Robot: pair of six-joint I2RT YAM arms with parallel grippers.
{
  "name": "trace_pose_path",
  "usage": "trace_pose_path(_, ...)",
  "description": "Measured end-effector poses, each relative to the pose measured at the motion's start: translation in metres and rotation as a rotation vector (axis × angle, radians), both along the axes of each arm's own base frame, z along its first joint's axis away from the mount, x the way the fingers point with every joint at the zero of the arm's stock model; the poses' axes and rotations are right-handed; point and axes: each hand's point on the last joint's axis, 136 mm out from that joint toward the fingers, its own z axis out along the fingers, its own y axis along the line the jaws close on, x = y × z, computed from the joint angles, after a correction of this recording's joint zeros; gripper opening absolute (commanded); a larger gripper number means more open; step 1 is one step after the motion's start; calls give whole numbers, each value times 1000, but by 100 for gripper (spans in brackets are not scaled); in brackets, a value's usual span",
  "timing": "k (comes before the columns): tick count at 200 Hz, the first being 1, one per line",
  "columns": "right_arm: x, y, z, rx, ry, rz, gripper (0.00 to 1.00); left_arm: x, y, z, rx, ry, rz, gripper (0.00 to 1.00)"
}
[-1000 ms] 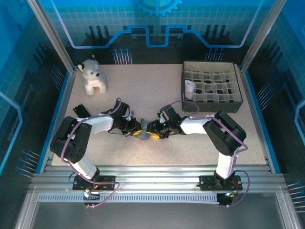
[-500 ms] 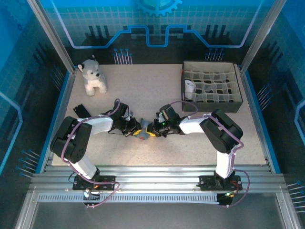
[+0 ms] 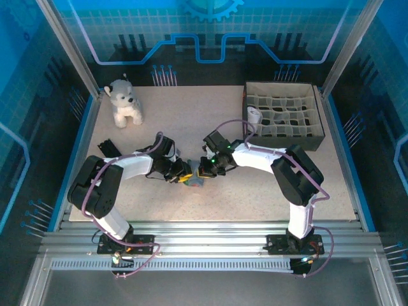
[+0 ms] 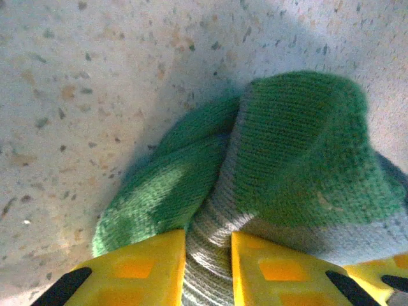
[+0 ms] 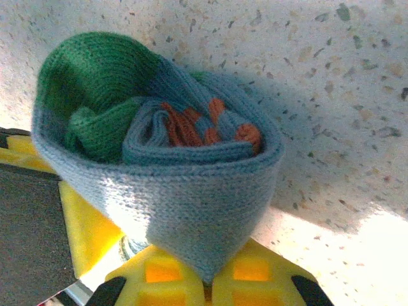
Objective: Roll the socks
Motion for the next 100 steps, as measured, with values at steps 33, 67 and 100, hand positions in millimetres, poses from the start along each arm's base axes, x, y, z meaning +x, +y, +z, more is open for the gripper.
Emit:
trace_pose_path(33,0,-8,5,-113,-52,79,0,-9,2,7,-5,15,-22,26)
trace_pose_path(67,4,-19,10,-239,-95,141,0,-12,4,19,-23,9,-21,25)
trace_pose_path(100,2,-21,11,-322,-113,197,0,-5,-3,37,-86,-37,-6,26)
